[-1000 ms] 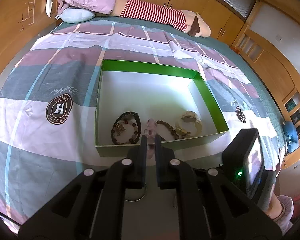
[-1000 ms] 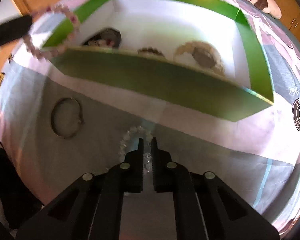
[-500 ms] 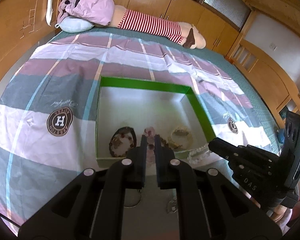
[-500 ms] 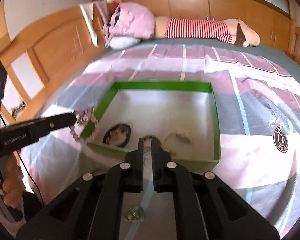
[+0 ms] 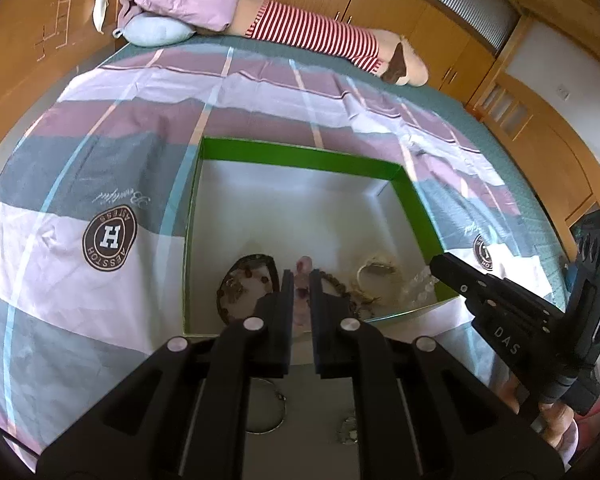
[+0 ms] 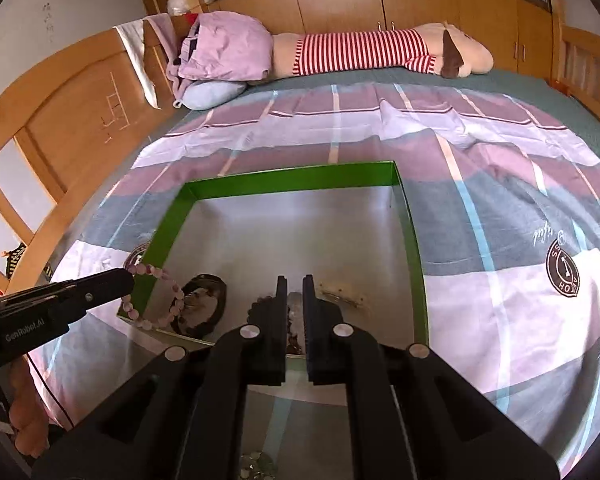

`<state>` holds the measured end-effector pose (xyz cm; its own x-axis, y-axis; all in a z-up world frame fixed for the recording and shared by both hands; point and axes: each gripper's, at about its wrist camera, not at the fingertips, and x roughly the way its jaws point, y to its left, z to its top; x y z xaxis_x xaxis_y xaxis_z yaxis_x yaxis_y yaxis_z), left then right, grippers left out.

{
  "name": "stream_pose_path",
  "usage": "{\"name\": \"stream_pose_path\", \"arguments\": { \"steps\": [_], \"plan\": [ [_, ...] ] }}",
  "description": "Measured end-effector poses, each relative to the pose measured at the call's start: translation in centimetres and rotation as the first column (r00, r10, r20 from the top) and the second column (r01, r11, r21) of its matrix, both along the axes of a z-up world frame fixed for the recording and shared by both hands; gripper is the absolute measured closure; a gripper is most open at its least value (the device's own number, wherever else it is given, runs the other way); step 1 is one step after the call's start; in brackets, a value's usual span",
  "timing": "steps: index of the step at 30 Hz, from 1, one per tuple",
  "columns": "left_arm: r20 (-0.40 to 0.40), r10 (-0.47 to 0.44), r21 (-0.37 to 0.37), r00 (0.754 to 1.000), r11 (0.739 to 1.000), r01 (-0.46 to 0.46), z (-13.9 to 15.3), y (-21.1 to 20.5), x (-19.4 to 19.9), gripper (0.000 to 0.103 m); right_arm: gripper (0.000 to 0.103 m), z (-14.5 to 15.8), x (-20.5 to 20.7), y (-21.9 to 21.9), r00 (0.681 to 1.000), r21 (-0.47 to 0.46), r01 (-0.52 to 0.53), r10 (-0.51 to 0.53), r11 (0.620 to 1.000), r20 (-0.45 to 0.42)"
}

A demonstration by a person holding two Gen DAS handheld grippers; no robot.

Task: Organize jewelry
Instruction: 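Move the left tool to the silver clasp bangle while the right tool moves to the jade bracelet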

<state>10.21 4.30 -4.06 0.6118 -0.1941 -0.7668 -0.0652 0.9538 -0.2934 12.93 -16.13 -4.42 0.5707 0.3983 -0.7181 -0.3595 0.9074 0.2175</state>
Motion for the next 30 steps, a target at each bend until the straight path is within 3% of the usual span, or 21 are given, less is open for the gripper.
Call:
{"name": "stream_pose_path", "arguments": {
  "steps": [8, 10, 11, 13, 19, 23, 25, 30],
  "plan": [
    [-0.023, 0.013, 0.012, 1.0, 1.0, -0.013, -1.0, 0.1, 0.6, 0.096, 0.096, -0.7, 0.1, 0.4, 1.0, -0.017, -0.006, 0.005, 1.0, -0.017],
    [-0.025, 0.015, 0.019, 1.0, 1.0, -0.014, -1.1, 0.0, 0.7, 0.095, 0.075, -0.9, 0.1, 0.7, 1.0, -0.04, -0.011, 0.01, 0.999, -0.018],
    [-0.023, 0.022, 0.031, 0.999, 0.999, -0.022, -1.1, 0.0, 0.6, 0.092, 0.07, -0.9, -0.1, 0.6, 1.0, -0.037, -0.004, 0.003, 0.999, -0.016],
    [-0.02, 0.019, 0.039, 1.0, 0.999, -0.019, -1.1, -0.1, 0.5, 0.084, 0.068, -0.7, -0.3, 0.5, 1.0, -0.011, -0.008, 0.008, 1.0, -0.021],
    [-0.011, -0.003, 0.06, 1.0, 0.998, 0.004, -0.6, -0.8, -0.8, 0.083, 0.068, 0.0, -2.7, 0.8, 0.996, -0.02, -0.088, 0.088, 0.996, -0.027],
    [-0.033, -0.033, 0.087, 0.999, 0.996, 0.036, -0.9, -1.3, -2.7, 0.07, 0.059, -0.9, -4.7, 1.7, 0.976, -0.059, -0.196, 0.189, 0.979, -0.106],
    [-0.05, -0.039, 0.097, 0.998, 0.994, 0.044, -1.3, -1.3, -3.6, 0.069, 0.055, -1.7, -5.2, 2.0, 0.971, -0.085, -0.207, 0.194, 0.975, -0.139],
    [-0.129, -0.027, 0.136, 0.991, 0.99, 0.044, -3.5, -1.1, -4.6, 0.069, 0.051, -5.9, -5.8, 3.0, 0.929, -0.186, -0.261, 0.194, 0.947, -0.315]
  ]
}}
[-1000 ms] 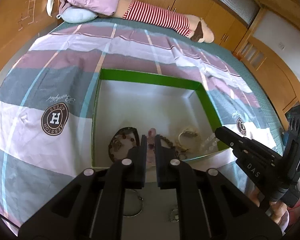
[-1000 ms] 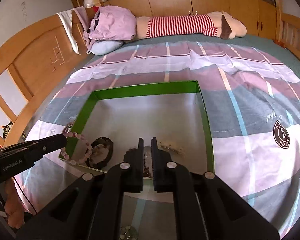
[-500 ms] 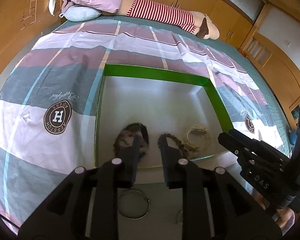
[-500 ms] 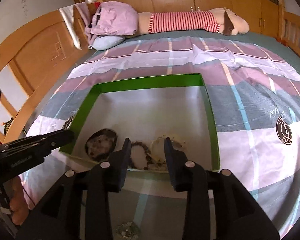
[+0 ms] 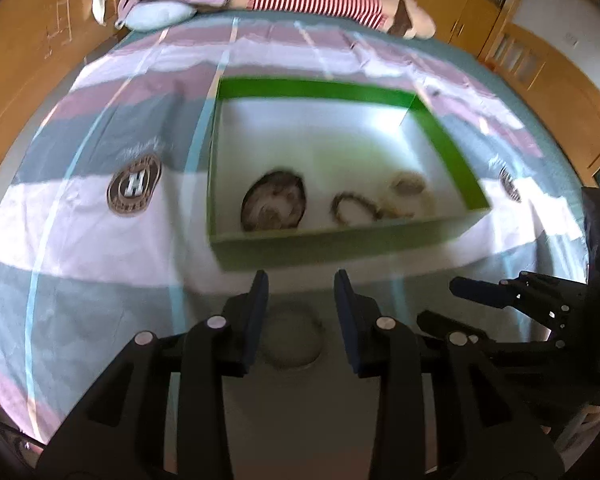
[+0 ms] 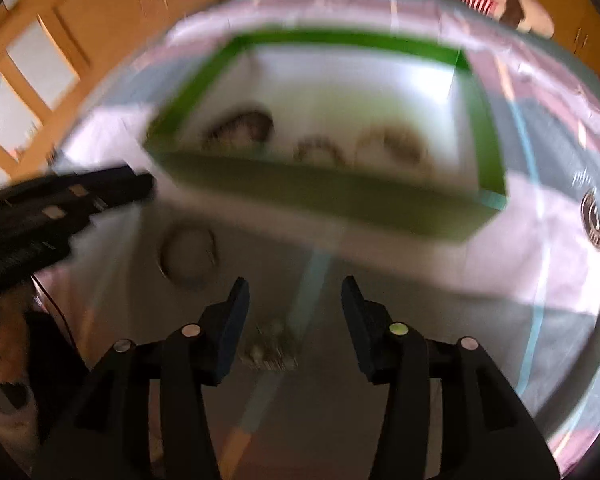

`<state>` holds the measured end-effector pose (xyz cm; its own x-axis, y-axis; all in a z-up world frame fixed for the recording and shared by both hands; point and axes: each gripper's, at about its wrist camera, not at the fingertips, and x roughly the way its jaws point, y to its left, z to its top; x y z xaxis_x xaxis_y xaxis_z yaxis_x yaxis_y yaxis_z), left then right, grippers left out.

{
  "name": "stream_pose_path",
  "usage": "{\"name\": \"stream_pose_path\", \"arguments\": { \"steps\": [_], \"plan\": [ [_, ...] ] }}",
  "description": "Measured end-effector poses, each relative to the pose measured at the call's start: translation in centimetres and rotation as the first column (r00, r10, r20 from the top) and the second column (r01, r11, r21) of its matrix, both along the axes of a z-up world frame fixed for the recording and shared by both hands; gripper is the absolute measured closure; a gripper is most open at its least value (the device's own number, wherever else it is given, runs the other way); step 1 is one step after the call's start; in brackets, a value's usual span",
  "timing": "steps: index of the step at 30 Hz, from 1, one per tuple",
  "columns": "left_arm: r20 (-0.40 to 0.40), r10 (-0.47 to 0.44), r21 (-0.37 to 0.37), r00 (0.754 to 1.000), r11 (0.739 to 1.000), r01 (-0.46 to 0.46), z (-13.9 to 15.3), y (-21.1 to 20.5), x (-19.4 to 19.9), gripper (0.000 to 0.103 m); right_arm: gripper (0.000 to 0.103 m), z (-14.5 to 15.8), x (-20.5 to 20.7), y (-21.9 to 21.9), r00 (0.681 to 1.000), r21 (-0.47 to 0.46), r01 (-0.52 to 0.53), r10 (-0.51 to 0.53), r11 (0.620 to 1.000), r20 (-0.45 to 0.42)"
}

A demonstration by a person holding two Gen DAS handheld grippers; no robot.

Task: Organize jewelry
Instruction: 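Move the left tool to the silver clasp bangle while the right tool moves to the jade bracelet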

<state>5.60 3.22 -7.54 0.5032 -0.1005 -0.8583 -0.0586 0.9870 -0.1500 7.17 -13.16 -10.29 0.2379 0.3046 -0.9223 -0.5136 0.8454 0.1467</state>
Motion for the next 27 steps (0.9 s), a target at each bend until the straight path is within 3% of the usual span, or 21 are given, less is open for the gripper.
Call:
{"name": "stream_pose_path", "arguments": {
  "steps": [4, 9, 13, 18, 21, 27],
  "plan": [
    [-0.107, 0.021, 0.032, 0.994, 0.999, -0.017, -2.4, 0.4, -0.2, 0.064, 0.051, -2.2, -0.2, 0.3, 0.998, -0.063, -0.006, 0.002, 0.998, -0.06],
    [-0.236, 0.068, 0.005, 0.969, 0.998, -0.069, -5.0, 1.9, 0.3, 0.063, 0.047, -3.6, -1.1, 1.5, 0.993, -0.126, -0.08, 0.069, 0.989, -0.093],
    [-0.263, 0.057, 0.032, 0.963, 0.998, -0.051, -5.6, 1.4, 0.3, 0.057, 0.047, -3.8, 0.1, 0.1, 0.998, -0.17, 0.019, -0.03, 0.985, -0.06],
    [-0.292, 0.062, 0.052, 0.954, 0.997, -0.049, -6.4, 1.5, 0.5, 0.057, 0.047, -1.9, 1.7, -2.8, 0.99, -0.042, 0.121, -0.123, 0.992, -0.071],
    [-0.308, 0.071, 0.062, 0.949, 0.997, -0.054, -6.8, 1.8, 0.5, 0.057, 0.047, -2.0, 1.6, -2.9, 0.99, -0.042, 0.108, -0.111, 0.993, -0.085],
    [-0.324, 0.077, 0.076, 0.943, 0.996, -0.055, -7.6, 1.4, 0.7, 0.058, 0.047, -3.3, -0.2, 0.6, 0.997, -0.091, -0.024, 0.017, 0.996, -0.079]
  ]
}}
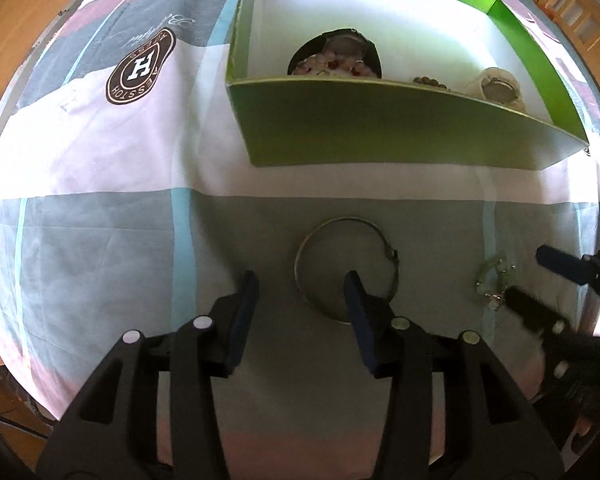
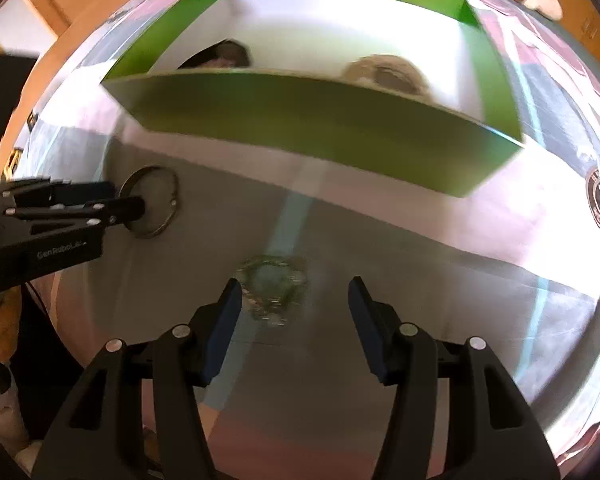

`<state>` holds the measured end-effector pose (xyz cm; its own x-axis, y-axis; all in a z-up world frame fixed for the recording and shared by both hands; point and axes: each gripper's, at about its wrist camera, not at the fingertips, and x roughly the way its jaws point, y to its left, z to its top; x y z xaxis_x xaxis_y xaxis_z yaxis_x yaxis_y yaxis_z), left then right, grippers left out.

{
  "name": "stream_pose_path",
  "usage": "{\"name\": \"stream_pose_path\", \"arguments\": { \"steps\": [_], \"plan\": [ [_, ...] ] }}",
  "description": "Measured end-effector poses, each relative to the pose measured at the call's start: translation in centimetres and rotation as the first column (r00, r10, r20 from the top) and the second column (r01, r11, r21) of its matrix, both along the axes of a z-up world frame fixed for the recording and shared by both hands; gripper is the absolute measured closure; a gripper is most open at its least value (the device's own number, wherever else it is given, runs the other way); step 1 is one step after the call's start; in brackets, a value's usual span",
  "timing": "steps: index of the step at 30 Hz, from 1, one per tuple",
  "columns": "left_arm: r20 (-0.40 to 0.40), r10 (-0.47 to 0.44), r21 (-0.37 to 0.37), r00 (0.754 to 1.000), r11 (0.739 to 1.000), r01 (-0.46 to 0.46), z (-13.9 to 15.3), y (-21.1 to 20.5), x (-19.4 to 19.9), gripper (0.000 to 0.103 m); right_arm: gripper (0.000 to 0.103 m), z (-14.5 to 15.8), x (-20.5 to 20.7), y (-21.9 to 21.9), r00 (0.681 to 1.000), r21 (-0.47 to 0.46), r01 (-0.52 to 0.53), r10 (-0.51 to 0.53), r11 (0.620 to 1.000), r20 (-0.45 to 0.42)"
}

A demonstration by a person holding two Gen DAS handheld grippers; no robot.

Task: Organize jewelry
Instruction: 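Move the left tool to the silver clasp bangle while the right tool moves to the jade bracelet, then lower the open left tool over the bangle while the right tool lowers over the jade bracelet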

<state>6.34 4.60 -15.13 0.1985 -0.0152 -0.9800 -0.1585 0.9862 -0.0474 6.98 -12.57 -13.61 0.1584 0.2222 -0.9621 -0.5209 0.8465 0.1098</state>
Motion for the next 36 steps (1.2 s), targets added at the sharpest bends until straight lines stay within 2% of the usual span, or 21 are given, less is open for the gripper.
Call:
{"name": "stream_pose_path", "arguments": {
  "steps": [3, 5, 6, 7, 10, 13, 16, 24, 26, 29, 30, 32, 34, 36],
  "plan": [
    [-0.002, -0.007, 0.015, 1.0, 1.0, 0.007, -0.2, -0.4, 0.0, 0.058, 0.048, -1.4, 0.0, 0.8, 1.0, -0.038, -0.012, 0.011, 0.999, -0.013],
    [0.0, -0.011, 0.025, 1.0, 1.0, 0.011, -0.3, -0.6, 0.0, 0.058, 0.056, -1.7, 0.1, 1.0, 1.0, -0.056, -0.004, 0.004, 0.998, 0.005],
    [0.001, -0.013, 0.027, 1.0, 1.0, 0.013, -0.3, -0.7, 0.0, 0.058, 0.067, -1.6, 0.2, 0.9, 1.0, -0.057, 0.001, 0.0, 0.998, 0.014],
    [0.002, -0.013, 0.028, 1.0, 1.0, 0.013, -0.3, -0.7, 0.0, 0.06, 0.073, -1.4, 0.3, 0.8, 1.0, -0.053, 0.01, -0.009, 0.999, 0.019],
    [0.007, -0.017, 0.027, 1.0, 0.999, 0.016, -0.3, -1.5, -0.1, 0.071, 0.076, -1.0, 1.0, 0.2, 0.998, -0.043, 0.049, -0.047, 0.998, 0.03],
    [0.014, -0.02, 0.025, 1.0, 0.999, 0.02, -0.2, -1.8, -0.1, 0.079, 0.076, -0.8, 2.1, -0.4, 0.995, -0.037, 0.089, -0.087, 0.995, 0.046],
    [0.02, -0.032, 0.023, 0.999, 0.999, 0.031, -0.1, -2.3, -0.1, 0.081, 0.076, -0.3, 2.4, -0.7, 0.992, -0.007, 0.112, -0.111, 0.994, 0.061],
    [0.066, -0.077, -0.023, 0.995, 0.997, 0.079, 1.1, -3.4, 0.3, 0.081, 0.07, -0.1, 3.8, -1.9, 0.985, 0.028, 0.164, -0.166, 0.986, 0.05],
    [0.073, -0.083, -0.027, 0.994, 0.996, 0.085, 1.2, -3.7, 0.3, 0.081, 0.063, 0.0, 3.5, -3.4, 0.983, 0.027, 0.178, -0.179, 0.984, 0.041],
    [0.075, -0.065, -0.055, 0.995, 0.996, 0.07, 1.4, -3.2, 0.7, 0.081, 0.062, -0.4, 4.4, -4.1, 0.979, 0.031, 0.197, -0.198, 0.98, 0.037],
    [0.075, -0.053, -0.068, 0.996, 0.996, 0.058, 1.5, -2.8, 0.8, 0.081, 0.061, 0.1, 4.2, -6.1, 0.979, 0.033, 0.202, -0.203, 0.979, 0.035],
    [0.075, -0.029, -0.084, 0.997, 0.996, 0.035, 1.7, -2.0, 0.8, 0.079, 0.061, 0.0, 4.2, -6.7, 0.977, 0.024, 0.209, -0.21, 0.978, 0.031],
    [0.073, -0.016, -0.095, 0.997, 0.995, 0.023, 1.7, -1.6, 0.9, 0.073, 0.056, -0.3, 3.7, -6.3, 0.977, 0.007, 0.21, -0.21, 0.978, 0.028],
    [0.071, -0.027, -0.093, 0.997, 0.995, 0.034, 1.7, -1.9, 1.0, 0.072, 0.055, -0.5, 4.0, -5.4, 0.979, -0.002, 0.202, -0.202, 0.979, 0.029]
  ]
}}
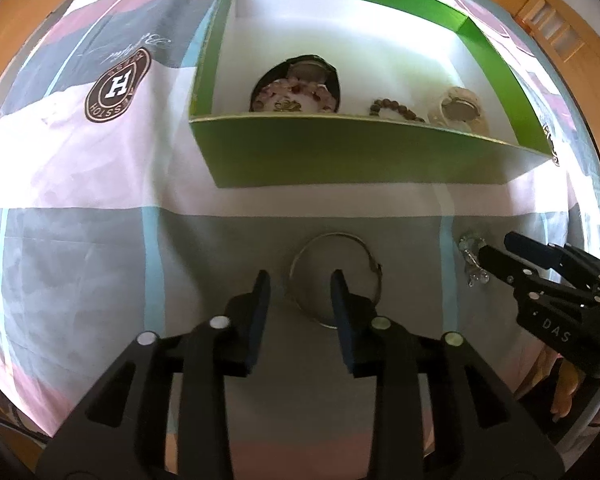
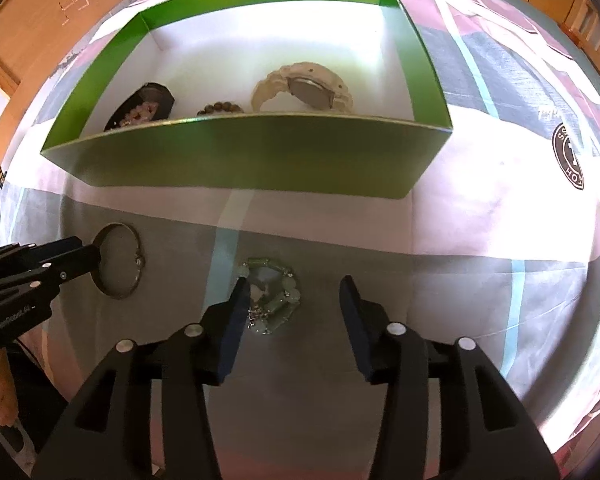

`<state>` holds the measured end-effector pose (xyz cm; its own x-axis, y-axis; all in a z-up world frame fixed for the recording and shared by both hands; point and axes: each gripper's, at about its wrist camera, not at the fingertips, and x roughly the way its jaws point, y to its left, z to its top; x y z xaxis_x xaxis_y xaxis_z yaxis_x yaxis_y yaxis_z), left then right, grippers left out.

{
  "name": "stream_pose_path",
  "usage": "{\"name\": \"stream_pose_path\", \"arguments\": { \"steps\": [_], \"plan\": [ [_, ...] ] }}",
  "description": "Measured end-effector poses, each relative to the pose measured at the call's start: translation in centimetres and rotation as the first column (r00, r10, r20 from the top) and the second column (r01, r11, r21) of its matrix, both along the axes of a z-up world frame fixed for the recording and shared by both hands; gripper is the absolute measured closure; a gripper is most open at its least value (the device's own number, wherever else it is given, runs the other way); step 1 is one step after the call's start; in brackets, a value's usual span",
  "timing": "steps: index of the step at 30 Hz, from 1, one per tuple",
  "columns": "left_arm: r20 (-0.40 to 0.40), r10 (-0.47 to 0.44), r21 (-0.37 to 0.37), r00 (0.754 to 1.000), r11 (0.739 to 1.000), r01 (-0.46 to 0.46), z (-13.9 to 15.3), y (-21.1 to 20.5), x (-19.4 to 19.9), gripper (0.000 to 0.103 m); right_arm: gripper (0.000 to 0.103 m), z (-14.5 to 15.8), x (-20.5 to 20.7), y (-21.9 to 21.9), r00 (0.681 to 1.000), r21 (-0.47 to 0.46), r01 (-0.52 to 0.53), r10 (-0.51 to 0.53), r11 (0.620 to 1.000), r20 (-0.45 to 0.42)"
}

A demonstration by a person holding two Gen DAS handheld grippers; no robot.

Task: Organize jewelry
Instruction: 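Lower the open left tool over the bangle while the right tool lowers over the jade bracelet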

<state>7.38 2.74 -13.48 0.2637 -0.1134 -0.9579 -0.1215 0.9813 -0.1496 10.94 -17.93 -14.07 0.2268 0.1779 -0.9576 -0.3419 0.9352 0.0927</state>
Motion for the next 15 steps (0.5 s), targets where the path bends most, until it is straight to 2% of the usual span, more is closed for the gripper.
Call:
{"name": "stream_pose_path", "arguments": {
  "steps": [3, 7, 12, 15],
  "plan": [
    [-0.008, -0.03, 0.015, 1.0, 0.999, 0.03, -0.5, -0.9, -0.1, 0.072, 0.053, -0.1, -0.1, 0.2, 1.0, -0.01, -0.017, 0.017, 1.0, 0.003],
    [-0.004, -0.061, 0.04, 0.998, 0.997, 0.061, -0.7, -2.1, 0.0, 0.056, 0.05, -0.5, -0.3, 0.7, 1.0, -0.021, -0.027, 0.027, 0.999, 0.001],
    [-0.003, -0.088, 0.055, 0.996, 0.995, 0.088, -0.8, -3.2, 0.2, 0.055, 0.049, -0.9, -0.8, 1.8, 0.999, -0.038, -0.043, 0.043, 0.998, 0.001],
    [-0.005, -0.097, 0.067, 0.995, 0.993, 0.097, -1.0, -3.8, 0.2, 0.05, 0.049, -1.0, -0.9, 2.2, 0.999, -0.05, -0.047, 0.047, 0.998, -0.001]
  ]
}}
